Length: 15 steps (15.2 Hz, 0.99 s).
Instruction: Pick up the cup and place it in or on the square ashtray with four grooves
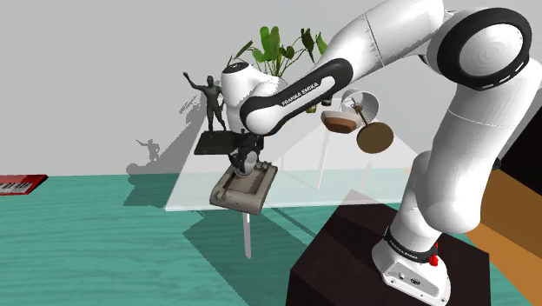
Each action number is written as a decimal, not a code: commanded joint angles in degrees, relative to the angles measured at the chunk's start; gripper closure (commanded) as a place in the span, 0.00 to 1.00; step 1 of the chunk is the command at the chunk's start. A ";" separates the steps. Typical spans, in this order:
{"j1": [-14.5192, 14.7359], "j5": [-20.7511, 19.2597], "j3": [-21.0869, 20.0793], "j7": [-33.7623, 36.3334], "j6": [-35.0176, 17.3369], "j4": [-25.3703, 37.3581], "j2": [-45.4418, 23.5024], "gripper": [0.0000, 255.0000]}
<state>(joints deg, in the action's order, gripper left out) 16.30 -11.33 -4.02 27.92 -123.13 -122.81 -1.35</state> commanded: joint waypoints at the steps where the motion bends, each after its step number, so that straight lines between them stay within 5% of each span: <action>1: 0.02 -0.26 -0.01 0.42 -1.46 -0.74 -0.71 1.00; 13: 0.00 -0.84 0.07 1.14 -4.36 -2.10 -2.31 1.00; 14: 0.03 -0.83 0.04 1.18 -4.20 -1.82 -2.44 0.00; 15: 0.05 -0.85 0.03 1.23 -4.22 -1.79 -2.50 0.00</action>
<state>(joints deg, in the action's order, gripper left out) 16.31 -12.21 -3.96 29.13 -127.40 -124.56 -3.70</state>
